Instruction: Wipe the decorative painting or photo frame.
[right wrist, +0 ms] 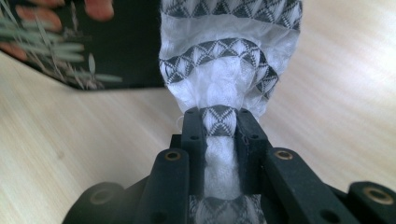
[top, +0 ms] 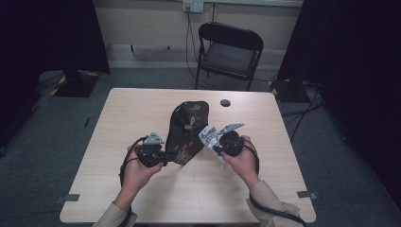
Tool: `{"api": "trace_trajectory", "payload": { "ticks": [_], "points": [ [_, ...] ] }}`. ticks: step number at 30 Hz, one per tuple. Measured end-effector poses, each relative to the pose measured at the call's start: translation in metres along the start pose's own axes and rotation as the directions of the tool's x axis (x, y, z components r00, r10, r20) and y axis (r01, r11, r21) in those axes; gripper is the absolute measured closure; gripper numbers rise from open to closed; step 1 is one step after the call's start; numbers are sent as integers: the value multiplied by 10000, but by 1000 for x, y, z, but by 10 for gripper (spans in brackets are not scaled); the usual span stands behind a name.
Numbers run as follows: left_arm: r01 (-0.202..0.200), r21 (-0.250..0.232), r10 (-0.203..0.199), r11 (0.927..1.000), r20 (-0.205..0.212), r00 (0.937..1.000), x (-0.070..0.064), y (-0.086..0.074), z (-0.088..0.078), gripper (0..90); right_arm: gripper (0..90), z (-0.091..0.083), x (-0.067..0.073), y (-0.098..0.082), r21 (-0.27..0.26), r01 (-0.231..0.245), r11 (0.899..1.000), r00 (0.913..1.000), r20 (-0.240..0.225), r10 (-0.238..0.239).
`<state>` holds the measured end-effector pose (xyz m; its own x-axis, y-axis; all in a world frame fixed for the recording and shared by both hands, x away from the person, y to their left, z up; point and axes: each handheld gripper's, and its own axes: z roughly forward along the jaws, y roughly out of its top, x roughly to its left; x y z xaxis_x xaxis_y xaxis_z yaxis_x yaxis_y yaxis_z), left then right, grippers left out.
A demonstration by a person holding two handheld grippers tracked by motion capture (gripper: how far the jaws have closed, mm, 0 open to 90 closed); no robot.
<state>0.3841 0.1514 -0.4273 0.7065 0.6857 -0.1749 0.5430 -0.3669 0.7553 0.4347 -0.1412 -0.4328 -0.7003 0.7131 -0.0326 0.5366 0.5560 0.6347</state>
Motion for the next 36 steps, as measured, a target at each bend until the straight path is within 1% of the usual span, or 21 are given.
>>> {"api": "trace_trajectory", "payload": {
  "ticks": [5,10,12,14,17,21,27,28,29,32,36],
  "points": [
    [13,-32,-13,10000,2,10000,0,0,0,785,769,8,-1,-12,256,-69,9996,9998,-194,74],
    [23,-56,-23,10000,7,10000,0,-1,0,785,769,13,2,-18,430,74,9990,9994,-344,-59],
    [24,-62,-24,10000,-3,10000,0,-1,0,785,768,14,3,-19,519,160,9985,9991,-410,-139],
    [21,-60,-21,10000,-15,10000,0,-1,0,785,768,13,2,-22,531,78,9986,9989,-459,-54],
    [-14,-58,14,10000,-25,10000,0,-1,0,785,768,8,1,-24,414,-39,9991,9990,-452,58],
    [-11,-57,11,10000,-32,10000,0,-1,0,785,768,-9,-4,-18,146,-10,9999,9997,-251,13],
    [12,-46,-12,10000,-38,10000,0,-1,0,785,768,-43,-13,0,-297,164,9994,9996,231,-157],
    [12,-46,-12,10000,-38,10000,0,-1,0,785,768,-43,-13,0,-297,164,9994,9996,231,-157],
    [37,-49,-37,10000,-35,10000,-1,-1,0,785,768,-54,-16,7,-431,238,9988,9992,334,-224],
    [54,-36,-54,10000,-48,10000,-1,-1,0,785,768,-70,-18,21,-723,344,9968,9981,527,-306],
    [56,-29,-56,10000,-54,10000,-1,-1,0,785,768,-88,-21,41,-1168,436,9922,9974,630,-364]
  ]
}}
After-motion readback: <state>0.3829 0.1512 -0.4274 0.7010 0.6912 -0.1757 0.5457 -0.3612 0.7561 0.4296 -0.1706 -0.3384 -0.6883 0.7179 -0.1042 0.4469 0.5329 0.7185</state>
